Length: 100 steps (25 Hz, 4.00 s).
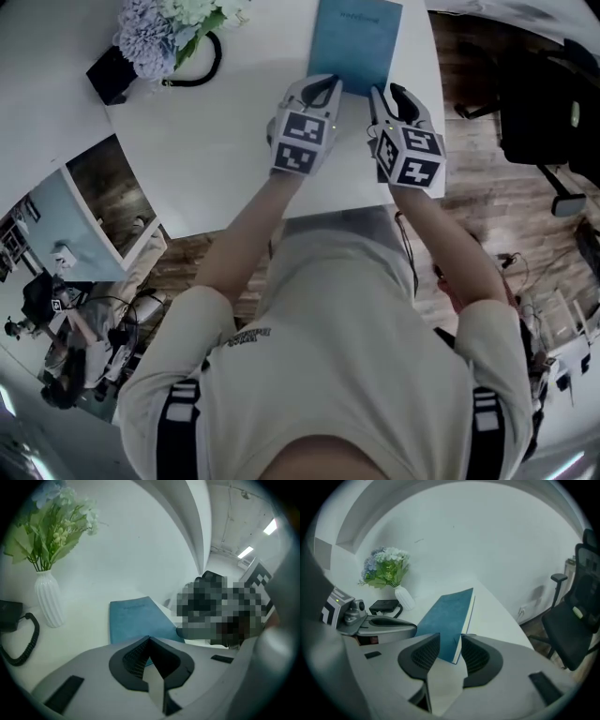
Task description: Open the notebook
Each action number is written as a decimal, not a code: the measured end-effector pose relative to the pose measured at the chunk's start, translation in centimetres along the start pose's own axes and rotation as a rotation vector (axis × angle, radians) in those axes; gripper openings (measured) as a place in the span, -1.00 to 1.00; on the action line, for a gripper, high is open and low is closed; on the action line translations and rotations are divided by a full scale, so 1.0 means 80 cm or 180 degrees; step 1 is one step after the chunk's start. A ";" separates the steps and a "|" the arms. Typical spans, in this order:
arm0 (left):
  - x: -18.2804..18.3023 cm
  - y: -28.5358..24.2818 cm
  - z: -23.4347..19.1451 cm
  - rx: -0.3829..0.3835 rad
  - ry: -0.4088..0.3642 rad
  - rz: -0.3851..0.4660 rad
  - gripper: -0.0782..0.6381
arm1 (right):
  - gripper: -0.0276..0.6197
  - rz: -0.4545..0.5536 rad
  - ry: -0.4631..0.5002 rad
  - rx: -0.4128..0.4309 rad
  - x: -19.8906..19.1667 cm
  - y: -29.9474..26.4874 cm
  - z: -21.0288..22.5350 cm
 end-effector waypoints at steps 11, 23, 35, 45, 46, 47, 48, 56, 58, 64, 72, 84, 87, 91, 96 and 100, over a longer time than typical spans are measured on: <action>-0.019 -0.028 -0.006 -0.0011 0.0006 -0.0232 -0.75 | -0.51 -0.0189 -0.0255 0.0150 -0.020 -0.027 0.007; 0.038 0.033 0.011 0.0011 -0.0043 0.0200 -0.75 | -0.86 0.0434 0.0481 0.0314 0.047 0.037 -0.041; 0.107 0.154 -0.024 0.0037 0.0184 0.0802 -0.75 | -0.58 0.0663 0.0875 0.1544 0.078 0.010 -0.171; 0.033 0.084 -0.070 0.0542 -0.0401 -0.0085 -0.75 | -0.41 -0.0053 0.0500 0.1835 -0.001 -0.043 -0.192; 0.026 0.079 -0.078 0.0620 -0.0439 -0.0140 -0.75 | -0.41 -0.0123 0.0499 0.1843 -0.007 -0.043 -0.191; 0.019 0.076 -0.087 0.0673 -0.0454 -0.0193 -0.75 | -0.41 -0.0184 0.0496 0.1831 -0.014 -0.042 -0.187; 0.012 0.073 -0.094 0.0706 -0.0458 -0.0238 -0.75 | -0.41 -0.0233 0.0494 0.1797 -0.020 -0.040 -0.182; -0.006 0.059 -0.098 0.0733 -0.0622 -0.0246 -0.75 | -0.42 0.0151 0.0331 0.0591 -0.028 0.011 -0.079; -0.005 0.059 -0.095 0.0729 -0.0634 -0.0219 -0.75 | -0.41 0.0199 0.0234 0.0219 -0.025 0.017 -0.047; -0.005 0.063 -0.090 0.0688 -0.0657 -0.0205 -0.75 | -0.25 -0.0034 -0.0191 -0.0242 -0.029 0.000 0.012; -0.003 0.065 -0.090 0.0677 -0.0678 -0.0187 -0.75 | -0.59 -0.0144 -0.0218 -0.0241 -0.025 -0.012 0.011; 0.003 0.079 -0.086 0.0676 -0.0671 -0.0128 -0.75 | -0.91 0.0823 0.0717 0.0346 0.065 0.029 -0.076; 0.004 0.086 -0.089 0.0679 -0.0663 -0.0095 -0.75 | -0.91 0.1049 0.1150 0.0760 0.083 0.022 -0.130; 0.005 0.093 -0.095 0.0707 -0.0586 -0.0068 -0.75 | -0.91 0.0915 0.1288 0.1198 0.071 -0.006 -0.184; 0.006 0.110 -0.106 0.0758 -0.0464 -0.0019 -0.75 | -0.91 0.0648 0.1215 0.1389 0.046 -0.039 -0.200; 0.004 0.114 -0.112 0.0705 -0.0389 0.0011 -0.75 | -0.90 0.0431 0.0989 0.1585 0.033 -0.063 -0.200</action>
Point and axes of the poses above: the fingertips, and each gripper's own axes: y backward along the fingers, z to its right, x out of its top, the point moved 6 cm from there along y, backward along the fingers, and after that the axes turned 6 degrees about y, right-handed, at the moved point
